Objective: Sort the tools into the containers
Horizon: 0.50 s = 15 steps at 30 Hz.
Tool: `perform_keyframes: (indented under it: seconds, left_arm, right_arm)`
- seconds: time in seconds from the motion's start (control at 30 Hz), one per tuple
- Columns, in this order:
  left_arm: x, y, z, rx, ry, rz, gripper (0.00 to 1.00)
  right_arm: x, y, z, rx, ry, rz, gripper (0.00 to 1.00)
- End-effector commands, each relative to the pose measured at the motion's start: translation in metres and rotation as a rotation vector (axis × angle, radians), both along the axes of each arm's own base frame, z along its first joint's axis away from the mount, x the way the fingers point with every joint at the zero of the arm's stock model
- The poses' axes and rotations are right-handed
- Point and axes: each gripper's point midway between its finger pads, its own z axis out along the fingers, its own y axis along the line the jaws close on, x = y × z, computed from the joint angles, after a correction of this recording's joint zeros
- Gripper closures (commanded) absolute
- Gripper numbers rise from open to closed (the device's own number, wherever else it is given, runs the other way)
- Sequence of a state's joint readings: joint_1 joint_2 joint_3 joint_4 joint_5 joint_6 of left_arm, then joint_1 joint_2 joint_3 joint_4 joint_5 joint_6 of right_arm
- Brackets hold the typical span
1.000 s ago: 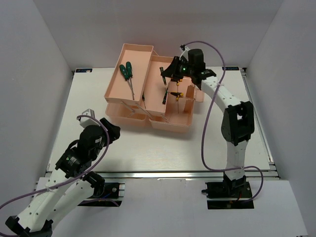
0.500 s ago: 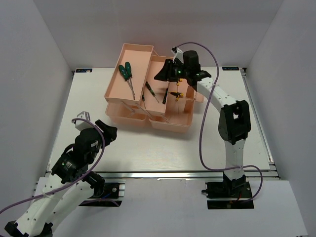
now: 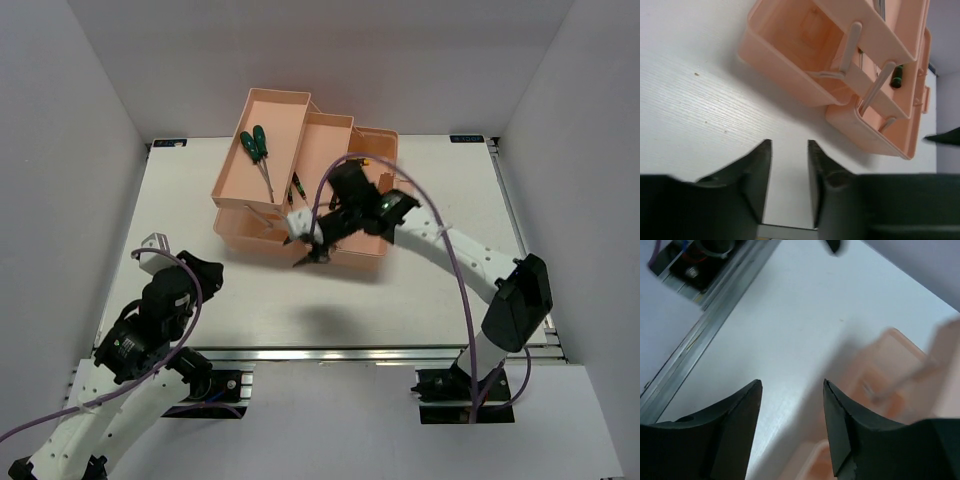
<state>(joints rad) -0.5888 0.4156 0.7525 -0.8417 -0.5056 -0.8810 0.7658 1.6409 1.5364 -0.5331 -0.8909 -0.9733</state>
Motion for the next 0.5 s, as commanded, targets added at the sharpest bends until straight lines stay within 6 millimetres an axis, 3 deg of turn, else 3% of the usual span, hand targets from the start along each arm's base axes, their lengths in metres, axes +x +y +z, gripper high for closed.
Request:
perform_keyframes:
  seconds: [0.0,0.03,0.07,0.1,0.13,0.17,0.2,0.23,0.27,0.3,0.37,0.4,0.47]
  left_arm:
    - [-0.003,0.006,0.003,-0.012,0.005,0.036,0.50]
    - [-0.003,0.007,0.002,-0.020,0.007,0.041,0.46]
    - [-0.004,0.008,0.002,-0.018,0.012,0.047,0.45]
    - [-0.005,0.010,0.002,-0.019,0.015,0.054,0.44]
    - [-0.006,0.011,0.003,-0.029,0.017,0.062,0.44]
    - [-0.010,0.017,0.003,-0.019,0.026,0.083,0.44]
    - [-0.012,0.020,0.004,-0.020,0.029,0.099,0.45]
    - [-0.014,0.024,0.005,-0.026,0.034,0.116,0.47]
    - [-0.020,0.031,0.008,-0.017,0.037,0.135,0.62]
    - [-0.023,0.035,0.011,-0.029,0.034,0.156,0.71]
    - [-0.033,0.046,0.012,-0.017,0.050,0.182,0.90]
    - [-0.037,0.052,0.023,-0.030,0.025,0.199,0.92]
    - [-0.045,0.060,0.027,-0.030,0.020,0.214,0.91]
  right_arm:
    - [-0.021,0.013,-0.034,-0.088,-0.177,0.021,0.41]
    - [-0.024,0.020,-0.034,-0.079,-0.197,-0.005,0.38]
    - [-0.039,0.032,-0.044,-0.089,-0.207,-0.001,0.33]
    - [-0.023,0.048,-0.036,-0.057,-0.242,-0.127,0.32]
    - [-0.017,0.060,-0.044,-0.062,-0.246,-0.181,0.31]
    - [-0.019,0.077,-0.038,-0.046,-0.269,-0.217,0.31]
    - [-0.001,0.088,-0.055,-0.087,-0.290,-0.294,0.32]
    - [0.004,0.096,-0.057,-0.090,-0.260,-0.334,0.34]
    - [0.015,0.109,-0.039,-0.053,-0.259,-0.368,0.36]
    - [0.029,0.118,-0.057,-0.085,-0.255,-0.420,0.37]
    - [0.044,0.129,-0.054,-0.070,-0.256,-0.486,0.38]
    - [0.051,0.139,-0.055,-0.059,-0.264,-0.501,0.38]
    - [0.062,0.148,-0.054,-0.042,-0.294,-0.526,0.38]
